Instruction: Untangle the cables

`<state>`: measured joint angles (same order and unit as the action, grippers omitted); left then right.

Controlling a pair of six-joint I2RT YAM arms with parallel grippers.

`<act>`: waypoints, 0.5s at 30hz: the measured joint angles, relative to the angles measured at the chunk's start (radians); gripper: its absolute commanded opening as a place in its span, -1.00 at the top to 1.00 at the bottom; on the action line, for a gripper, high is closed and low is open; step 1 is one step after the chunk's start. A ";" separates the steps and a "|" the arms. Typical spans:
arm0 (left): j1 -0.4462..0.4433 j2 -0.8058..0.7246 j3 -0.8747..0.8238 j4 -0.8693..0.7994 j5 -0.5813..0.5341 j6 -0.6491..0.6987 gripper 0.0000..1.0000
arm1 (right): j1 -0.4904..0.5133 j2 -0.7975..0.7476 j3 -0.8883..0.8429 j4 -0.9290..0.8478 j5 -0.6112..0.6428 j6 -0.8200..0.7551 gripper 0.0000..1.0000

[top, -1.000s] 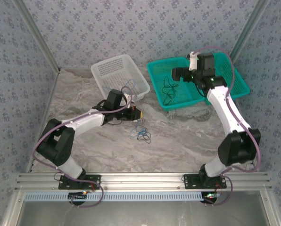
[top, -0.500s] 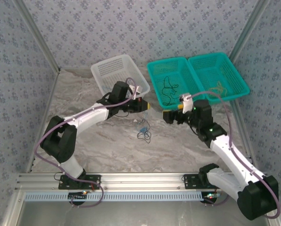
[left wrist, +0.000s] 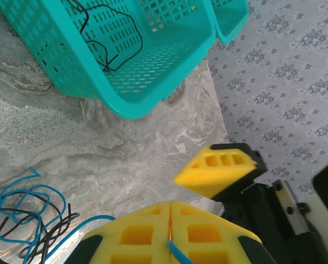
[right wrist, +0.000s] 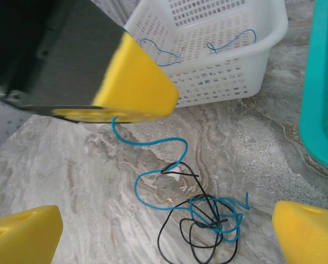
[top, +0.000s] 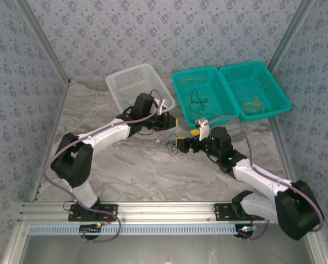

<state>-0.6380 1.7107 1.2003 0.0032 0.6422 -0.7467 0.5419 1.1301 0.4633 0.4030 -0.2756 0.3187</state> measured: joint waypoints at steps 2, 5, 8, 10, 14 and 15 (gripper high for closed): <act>-0.005 0.008 0.003 0.000 0.002 -0.007 1.00 | 0.022 0.052 -0.001 0.051 0.041 0.008 -0.98; -0.006 0.019 0.011 0.000 0.012 -0.015 1.00 | 0.038 0.117 -0.001 0.135 0.089 0.010 -0.95; -0.006 0.020 0.015 0.001 0.023 -0.025 1.00 | 0.045 0.174 0.003 0.184 0.117 -0.018 -0.95; -0.006 0.020 0.016 0.001 0.023 -0.030 1.00 | 0.056 0.213 0.012 0.204 0.130 -0.046 -0.93; -0.006 0.020 0.017 0.000 0.028 -0.033 1.00 | 0.069 0.293 0.024 0.273 0.150 -0.082 -0.92; -0.006 0.020 0.018 -0.002 0.030 -0.033 1.00 | 0.072 0.311 0.028 0.289 0.153 -0.088 -0.92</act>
<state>-0.6437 1.7309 1.2186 0.0017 0.6724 -0.7795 0.6136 1.4410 0.4915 0.6918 -0.1223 0.2306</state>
